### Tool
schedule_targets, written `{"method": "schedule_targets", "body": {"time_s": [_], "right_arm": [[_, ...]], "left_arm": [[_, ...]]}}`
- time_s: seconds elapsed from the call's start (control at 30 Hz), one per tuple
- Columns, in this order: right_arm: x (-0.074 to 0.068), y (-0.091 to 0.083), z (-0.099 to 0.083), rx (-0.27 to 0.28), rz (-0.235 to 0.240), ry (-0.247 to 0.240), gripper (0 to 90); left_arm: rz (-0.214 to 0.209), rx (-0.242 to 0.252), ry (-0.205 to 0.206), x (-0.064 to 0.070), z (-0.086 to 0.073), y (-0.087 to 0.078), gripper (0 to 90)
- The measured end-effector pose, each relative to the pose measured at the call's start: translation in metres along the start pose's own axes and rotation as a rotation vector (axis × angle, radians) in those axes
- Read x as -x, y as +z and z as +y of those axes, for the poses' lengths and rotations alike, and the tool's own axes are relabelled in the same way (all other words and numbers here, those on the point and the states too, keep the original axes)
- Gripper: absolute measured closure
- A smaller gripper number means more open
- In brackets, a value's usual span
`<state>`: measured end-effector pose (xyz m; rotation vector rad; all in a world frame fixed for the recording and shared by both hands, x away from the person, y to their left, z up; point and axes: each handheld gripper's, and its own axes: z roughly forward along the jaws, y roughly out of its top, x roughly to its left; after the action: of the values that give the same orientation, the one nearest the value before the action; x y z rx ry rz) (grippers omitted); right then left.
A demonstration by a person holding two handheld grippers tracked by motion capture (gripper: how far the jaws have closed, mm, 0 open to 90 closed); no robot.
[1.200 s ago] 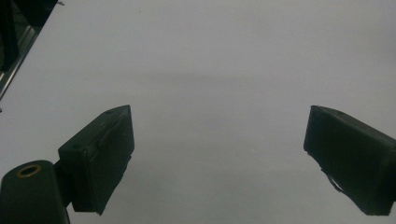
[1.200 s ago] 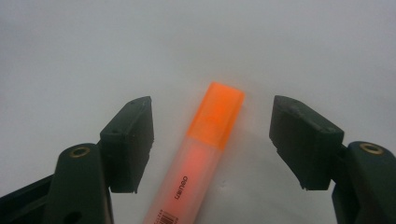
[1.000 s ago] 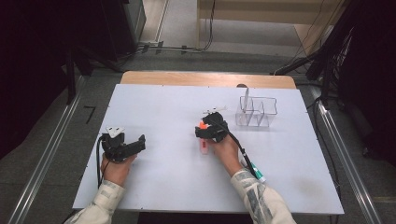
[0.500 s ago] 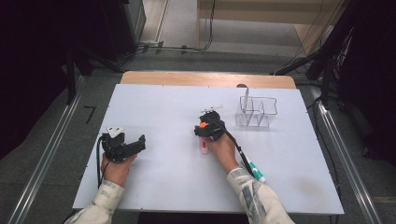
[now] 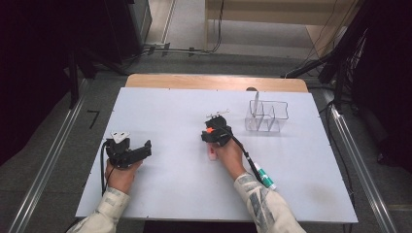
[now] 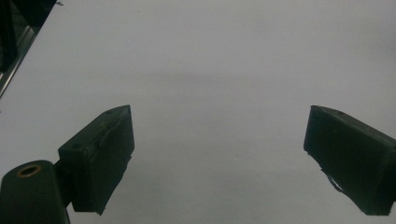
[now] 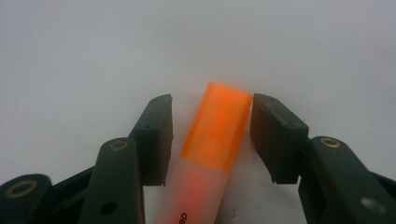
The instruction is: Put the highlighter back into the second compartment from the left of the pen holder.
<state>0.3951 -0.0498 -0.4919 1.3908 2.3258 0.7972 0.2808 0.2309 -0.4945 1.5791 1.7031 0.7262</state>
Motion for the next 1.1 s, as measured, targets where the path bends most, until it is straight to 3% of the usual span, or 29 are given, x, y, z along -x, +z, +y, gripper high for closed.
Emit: {"method": "schedule_targets", "body": {"time_s": [0.63, 0.77, 1.1], "right_arm": [[-0.0063, 0.0055, 0.008, -0.011, -0.052, -0.006, 58.6], [-0.0083, 0.0054, 0.008, -0.011, -0.045, -0.012, 64.3], [-0.0032, 0.0005, 0.0104, -0.007, -0.015, 0.003, 64.5]], "left_arm": [[-0.001, 0.002, 0.0, 0.0006, 0.0003, 0.0002, 8.9], [0.0, 0.002, 0.001, 0.0002, 0.0005, 0.0, 8.9], [0.001, 0.004, -0.005, -0.0011, 0.0008, -0.0002, 8.9]]}}
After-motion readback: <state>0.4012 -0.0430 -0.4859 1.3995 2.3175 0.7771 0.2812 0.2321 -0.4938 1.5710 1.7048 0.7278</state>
